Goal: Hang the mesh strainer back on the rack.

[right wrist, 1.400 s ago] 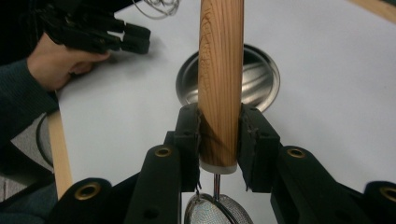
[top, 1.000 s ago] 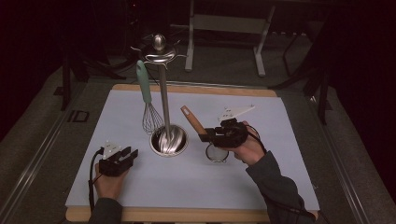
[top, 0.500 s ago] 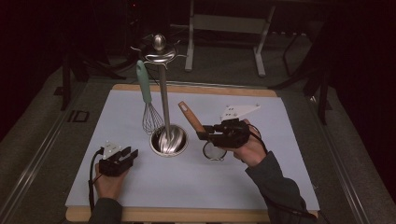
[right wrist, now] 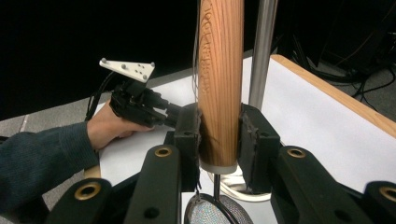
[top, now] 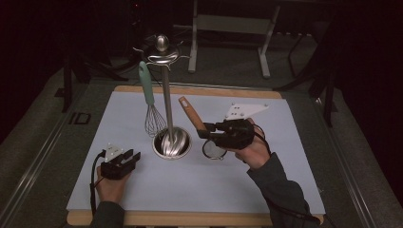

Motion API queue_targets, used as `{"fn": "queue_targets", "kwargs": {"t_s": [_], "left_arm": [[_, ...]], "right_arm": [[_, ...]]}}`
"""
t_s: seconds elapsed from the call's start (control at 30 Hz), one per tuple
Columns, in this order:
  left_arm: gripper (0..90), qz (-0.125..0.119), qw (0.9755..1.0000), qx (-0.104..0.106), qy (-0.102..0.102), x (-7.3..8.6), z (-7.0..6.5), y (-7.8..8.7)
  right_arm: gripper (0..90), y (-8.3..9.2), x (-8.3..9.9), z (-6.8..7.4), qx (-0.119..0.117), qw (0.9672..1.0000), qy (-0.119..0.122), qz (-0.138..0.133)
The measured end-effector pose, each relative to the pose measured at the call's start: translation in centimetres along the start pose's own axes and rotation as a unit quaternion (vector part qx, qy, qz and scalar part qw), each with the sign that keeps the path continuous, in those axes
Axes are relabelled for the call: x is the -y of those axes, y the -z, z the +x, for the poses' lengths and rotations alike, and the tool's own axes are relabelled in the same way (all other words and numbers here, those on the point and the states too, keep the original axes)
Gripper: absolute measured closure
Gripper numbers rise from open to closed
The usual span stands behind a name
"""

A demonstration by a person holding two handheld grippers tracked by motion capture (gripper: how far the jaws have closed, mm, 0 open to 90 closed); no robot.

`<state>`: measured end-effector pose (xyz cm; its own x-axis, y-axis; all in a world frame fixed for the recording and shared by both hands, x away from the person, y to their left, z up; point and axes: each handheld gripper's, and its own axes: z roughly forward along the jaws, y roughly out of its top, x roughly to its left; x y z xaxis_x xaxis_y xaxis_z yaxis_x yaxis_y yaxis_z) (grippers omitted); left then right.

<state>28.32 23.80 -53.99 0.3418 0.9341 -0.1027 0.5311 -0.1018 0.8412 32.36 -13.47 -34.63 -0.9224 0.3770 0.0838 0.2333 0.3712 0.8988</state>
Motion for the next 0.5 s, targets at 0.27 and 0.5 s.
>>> {"fn": "queue_targets", "kwargs": {"t_s": [0.27, 0.5], "left_arm": [[63.9, 0.0, 1.0, 0.0, 0.0, 0.0, 0.01, 0.0], [63.9, -0.001, 1.0, 0.0, 0.001, 0.0, -0.01, -0.01]], "right_arm": [[71.4, 0.37, -0.57, 0.18, -0.001, 0.9999, 0.003, -0.015], [71.4, 0.56, -0.92, 0.31, -0.002, 0.9998, 0.006, -0.02]]}}
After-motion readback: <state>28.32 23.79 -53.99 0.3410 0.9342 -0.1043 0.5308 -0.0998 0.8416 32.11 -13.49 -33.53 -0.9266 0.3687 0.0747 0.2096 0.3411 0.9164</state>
